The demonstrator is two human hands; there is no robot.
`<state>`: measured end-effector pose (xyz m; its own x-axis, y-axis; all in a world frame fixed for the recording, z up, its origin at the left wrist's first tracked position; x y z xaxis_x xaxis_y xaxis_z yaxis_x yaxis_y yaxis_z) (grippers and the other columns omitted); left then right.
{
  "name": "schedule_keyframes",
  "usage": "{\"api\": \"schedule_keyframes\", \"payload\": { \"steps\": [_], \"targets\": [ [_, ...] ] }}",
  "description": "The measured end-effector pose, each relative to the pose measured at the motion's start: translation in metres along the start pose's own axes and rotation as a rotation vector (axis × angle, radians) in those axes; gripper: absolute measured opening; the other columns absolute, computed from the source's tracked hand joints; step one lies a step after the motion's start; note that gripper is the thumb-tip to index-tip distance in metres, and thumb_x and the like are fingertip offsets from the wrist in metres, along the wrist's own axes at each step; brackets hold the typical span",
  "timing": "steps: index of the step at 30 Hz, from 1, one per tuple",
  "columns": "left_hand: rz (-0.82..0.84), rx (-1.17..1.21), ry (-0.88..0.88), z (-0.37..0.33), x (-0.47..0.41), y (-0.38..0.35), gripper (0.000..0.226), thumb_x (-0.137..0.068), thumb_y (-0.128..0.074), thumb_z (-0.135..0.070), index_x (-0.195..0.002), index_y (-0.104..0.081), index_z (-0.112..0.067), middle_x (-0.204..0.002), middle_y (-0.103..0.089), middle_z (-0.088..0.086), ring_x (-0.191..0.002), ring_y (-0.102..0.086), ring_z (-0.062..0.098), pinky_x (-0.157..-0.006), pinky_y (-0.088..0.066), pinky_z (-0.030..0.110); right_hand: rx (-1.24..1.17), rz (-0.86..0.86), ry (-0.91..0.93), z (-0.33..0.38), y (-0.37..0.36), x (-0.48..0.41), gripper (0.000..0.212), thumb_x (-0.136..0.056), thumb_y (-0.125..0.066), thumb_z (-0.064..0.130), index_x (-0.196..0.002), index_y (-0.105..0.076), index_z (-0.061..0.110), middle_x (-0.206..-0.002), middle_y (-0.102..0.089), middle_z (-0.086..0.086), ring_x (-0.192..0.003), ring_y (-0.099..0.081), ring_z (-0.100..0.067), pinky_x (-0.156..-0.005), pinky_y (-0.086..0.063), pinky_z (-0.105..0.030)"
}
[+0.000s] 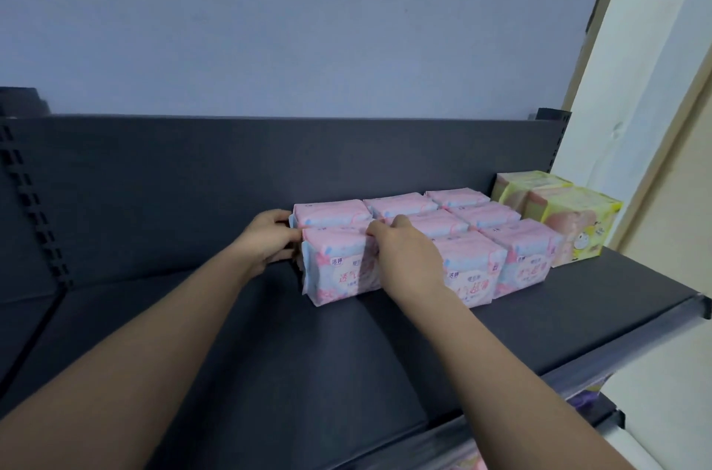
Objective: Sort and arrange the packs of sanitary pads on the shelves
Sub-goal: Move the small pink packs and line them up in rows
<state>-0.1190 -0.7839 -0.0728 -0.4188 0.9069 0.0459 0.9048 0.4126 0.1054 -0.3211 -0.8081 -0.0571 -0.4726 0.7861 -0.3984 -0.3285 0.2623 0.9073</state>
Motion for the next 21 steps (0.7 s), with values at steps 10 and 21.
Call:
{"api": "schedule_keyframes", "payload": {
  "steps": [10, 21],
  "targets": [
    [0.412, -0.287, 0.018, 0.008, 0.027, -0.005, 0.13, -0.048, -0.088, -0.014, -0.149, -0.008, -0.033, -0.131, -0.057, -0.005, -0.118, -0.058, 0.012, -0.096, -0.052, 0.032, -0.131, -0.032, -0.025, 0.002, -0.006, -0.004, 0.02, -0.091, -0.049, 0.01, -0.108, -0.059, 0.009, -0.113, -0.038, -0.009, -0.081, -0.049, -0.029, -0.067, -0.04, -0.031],
    [-0.036, -0.652, -0.085, 0.008, 0.054, -0.02, 0.055, -0.074, -0.081, -0.025, -0.124, -0.058, -0.021, -0.118, -0.066, -0.005, -0.108, -0.061, 0.016, -0.096, -0.048, 0.033, -0.077, 0.057, 0.066, 0.0, 0.01, 0.011, 0.033, -0.086, -0.051, 0.004, -0.118, -0.044, 0.008, -0.125, -0.034, -0.014, -0.088, -0.043, -0.031, -0.065, -0.036, -0.035]
  ]
}}
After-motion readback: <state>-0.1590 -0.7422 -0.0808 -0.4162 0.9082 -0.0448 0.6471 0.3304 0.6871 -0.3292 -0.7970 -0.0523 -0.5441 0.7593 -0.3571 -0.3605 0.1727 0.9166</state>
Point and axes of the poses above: each hand's wrist, its own x-axis away from the middle knuckle, its own y-axis out of the back of the hand, z = x × y, the point moved 1 cm from there along -x, towards the middle knuckle
